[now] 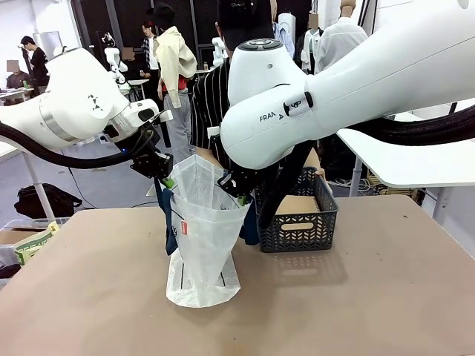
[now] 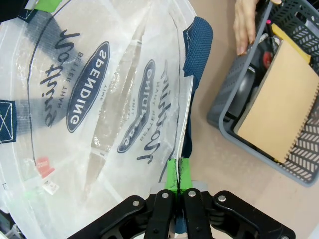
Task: Transfer purchased items from the store into the shopping bag.
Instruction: Move the Reusable shopping bag to the right side of the table.
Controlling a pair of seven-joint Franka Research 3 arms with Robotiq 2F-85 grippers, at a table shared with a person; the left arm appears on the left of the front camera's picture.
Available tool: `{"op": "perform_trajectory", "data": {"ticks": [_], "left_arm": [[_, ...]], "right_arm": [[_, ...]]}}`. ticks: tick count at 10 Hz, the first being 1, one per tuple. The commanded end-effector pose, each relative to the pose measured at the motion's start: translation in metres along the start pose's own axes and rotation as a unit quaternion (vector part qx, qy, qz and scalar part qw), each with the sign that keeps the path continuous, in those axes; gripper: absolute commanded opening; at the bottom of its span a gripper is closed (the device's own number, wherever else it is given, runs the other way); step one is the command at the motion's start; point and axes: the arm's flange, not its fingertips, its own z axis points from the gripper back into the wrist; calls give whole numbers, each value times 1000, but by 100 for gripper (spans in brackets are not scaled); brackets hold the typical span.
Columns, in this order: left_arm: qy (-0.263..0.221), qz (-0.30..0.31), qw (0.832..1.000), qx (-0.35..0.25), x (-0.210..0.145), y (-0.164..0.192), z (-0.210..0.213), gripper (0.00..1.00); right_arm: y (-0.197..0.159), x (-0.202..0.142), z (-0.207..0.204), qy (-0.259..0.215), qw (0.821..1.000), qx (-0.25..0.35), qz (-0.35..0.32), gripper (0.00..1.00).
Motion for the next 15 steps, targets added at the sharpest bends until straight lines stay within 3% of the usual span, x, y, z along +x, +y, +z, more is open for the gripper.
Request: {"op": "perform_trajectory", "data": {"ticks": [1, 15], "left_arm": [[-7, 2, 1000, 2, -3, 1, 2, 0], [-7, 2, 1000, 2, -3, 1, 2, 0]], "right_arm": [[-1, -4, 0, 0, 1000, 0, 0, 0], [-1, -4, 0, 0, 1000, 0, 0, 0]]}}
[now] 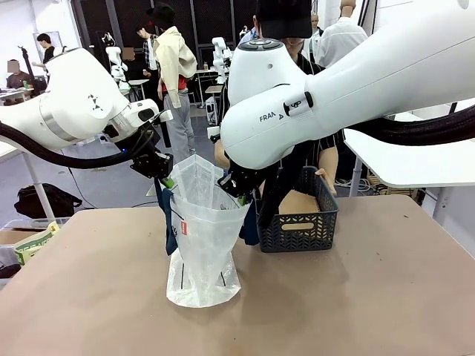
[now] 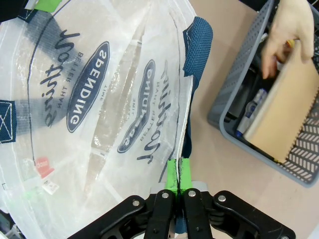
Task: Transfer purchased items from the store into the shopping bag.
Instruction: Move the Reusable shopping bag to the right side of the table.
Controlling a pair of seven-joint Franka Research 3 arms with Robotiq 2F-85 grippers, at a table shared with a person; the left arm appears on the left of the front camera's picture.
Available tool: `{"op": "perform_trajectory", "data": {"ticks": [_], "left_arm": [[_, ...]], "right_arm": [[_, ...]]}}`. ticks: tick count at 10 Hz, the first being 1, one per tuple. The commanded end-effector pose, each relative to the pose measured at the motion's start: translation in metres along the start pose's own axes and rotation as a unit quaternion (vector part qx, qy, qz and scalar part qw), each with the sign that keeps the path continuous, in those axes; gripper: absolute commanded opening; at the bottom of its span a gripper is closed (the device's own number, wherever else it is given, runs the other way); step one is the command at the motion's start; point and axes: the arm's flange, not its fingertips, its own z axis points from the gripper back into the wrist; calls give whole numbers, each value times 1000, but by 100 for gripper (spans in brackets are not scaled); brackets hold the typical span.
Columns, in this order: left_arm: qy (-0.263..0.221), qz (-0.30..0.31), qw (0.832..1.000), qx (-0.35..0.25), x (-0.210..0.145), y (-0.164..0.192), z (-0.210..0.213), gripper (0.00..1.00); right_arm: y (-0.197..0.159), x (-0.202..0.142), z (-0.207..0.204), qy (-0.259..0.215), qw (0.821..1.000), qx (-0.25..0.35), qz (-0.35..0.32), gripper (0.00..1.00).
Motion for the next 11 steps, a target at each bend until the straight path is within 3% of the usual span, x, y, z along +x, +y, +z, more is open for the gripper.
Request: {"op": "perform_trajectory", "data": {"ticks": [1, 11], "left_arm": [[-7, 2, 1000, 2, -3, 1, 2, 0], [-7, 2, 1000, 2, -3, 1, 2, 0]], "right_arm": [[-1, -4, 0, 0, 1000, 0, 0, 0], [-1, -4, 0, 0, 1000, 0, 0, 0]]}}
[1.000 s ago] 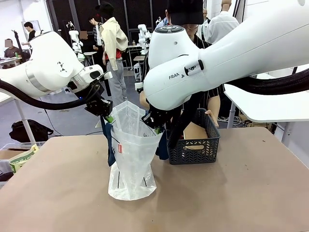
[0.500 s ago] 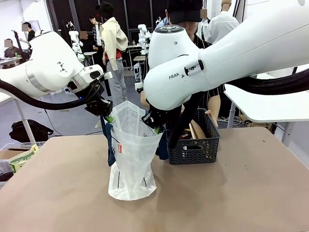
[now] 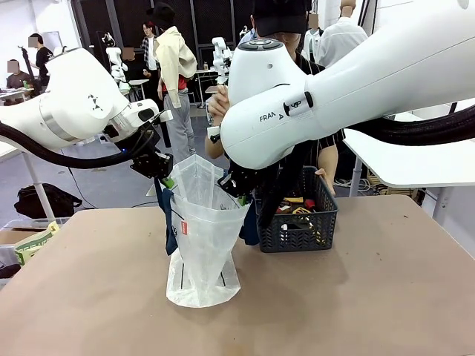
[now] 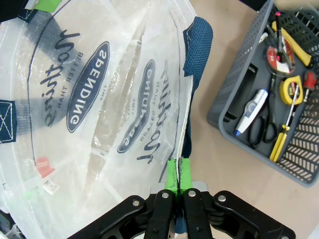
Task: Transfer purchased items from the store into the shopping bag.
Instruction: Move the Reusable shopping bag to the right side of the table.
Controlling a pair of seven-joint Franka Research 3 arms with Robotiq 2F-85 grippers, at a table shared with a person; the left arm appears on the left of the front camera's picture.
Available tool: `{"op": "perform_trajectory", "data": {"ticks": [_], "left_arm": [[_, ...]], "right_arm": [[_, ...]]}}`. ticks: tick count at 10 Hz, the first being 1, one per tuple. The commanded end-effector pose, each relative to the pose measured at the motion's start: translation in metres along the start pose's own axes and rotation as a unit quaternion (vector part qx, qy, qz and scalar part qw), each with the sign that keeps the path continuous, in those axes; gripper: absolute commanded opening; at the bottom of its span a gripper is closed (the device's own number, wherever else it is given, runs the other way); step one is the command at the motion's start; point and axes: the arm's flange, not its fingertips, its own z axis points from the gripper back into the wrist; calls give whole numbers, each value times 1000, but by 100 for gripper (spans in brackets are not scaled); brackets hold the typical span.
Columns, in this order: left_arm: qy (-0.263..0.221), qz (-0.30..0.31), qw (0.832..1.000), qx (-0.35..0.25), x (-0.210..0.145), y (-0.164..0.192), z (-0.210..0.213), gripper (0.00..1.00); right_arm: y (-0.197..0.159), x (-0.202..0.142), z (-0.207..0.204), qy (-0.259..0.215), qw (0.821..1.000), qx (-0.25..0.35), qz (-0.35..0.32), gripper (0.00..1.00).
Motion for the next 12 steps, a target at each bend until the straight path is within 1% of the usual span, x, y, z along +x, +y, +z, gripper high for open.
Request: {"op": "perform_trajectory", "data": {"ticks": [1, 12], "left_arm": [[-7, 2, 1000, 2, -3, 1, 2, 0], [-7, 2, 1000, 2, -3, 1, 2, 0]], "right_arm": [[-1, -4, 0, 0, 1000, 0, 0, 0], [-1, -4, 0, 0, 1000, 0, 0, 0]]}}
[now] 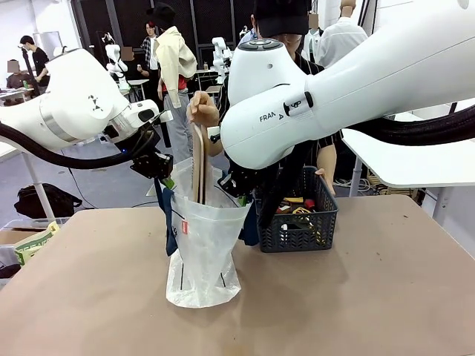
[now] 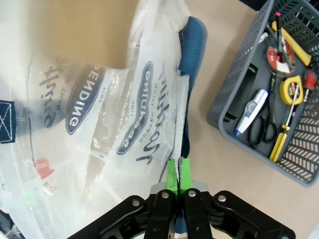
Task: Transfer purchased items from the store into the shopping bag.
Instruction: Move the Reusable shopping bag to the right side of the table.
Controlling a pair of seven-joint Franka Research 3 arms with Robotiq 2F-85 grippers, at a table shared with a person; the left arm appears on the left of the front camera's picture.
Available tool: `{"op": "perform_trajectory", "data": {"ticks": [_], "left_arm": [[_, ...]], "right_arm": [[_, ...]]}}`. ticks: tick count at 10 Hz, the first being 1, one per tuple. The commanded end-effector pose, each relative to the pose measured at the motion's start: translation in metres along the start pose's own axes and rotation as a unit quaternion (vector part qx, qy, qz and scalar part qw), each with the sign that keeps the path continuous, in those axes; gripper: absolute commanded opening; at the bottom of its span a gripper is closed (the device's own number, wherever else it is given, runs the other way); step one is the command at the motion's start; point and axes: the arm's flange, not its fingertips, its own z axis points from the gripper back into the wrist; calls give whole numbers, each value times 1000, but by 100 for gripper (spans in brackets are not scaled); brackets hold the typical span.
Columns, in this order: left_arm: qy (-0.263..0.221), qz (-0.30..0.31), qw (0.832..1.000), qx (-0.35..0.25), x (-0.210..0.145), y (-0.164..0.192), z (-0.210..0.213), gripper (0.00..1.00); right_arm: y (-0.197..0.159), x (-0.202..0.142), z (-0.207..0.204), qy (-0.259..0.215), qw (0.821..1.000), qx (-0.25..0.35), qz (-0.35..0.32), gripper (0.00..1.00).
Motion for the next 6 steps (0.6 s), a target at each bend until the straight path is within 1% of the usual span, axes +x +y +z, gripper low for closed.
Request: {"op": "perform_trajectory", "data": {"ticks": [1, 6], "left_arm": [[-8, 2, 1000, 2, -2, 1, 3, 0], [-8, 2, 1000, 2, -2, 1, 3, 0]], "right_arm": [[-1, -4, 0, 0, 1000, 0, 0, 0], [-1, -4, 0, 0, 1000, 0, 0, 0]]}}
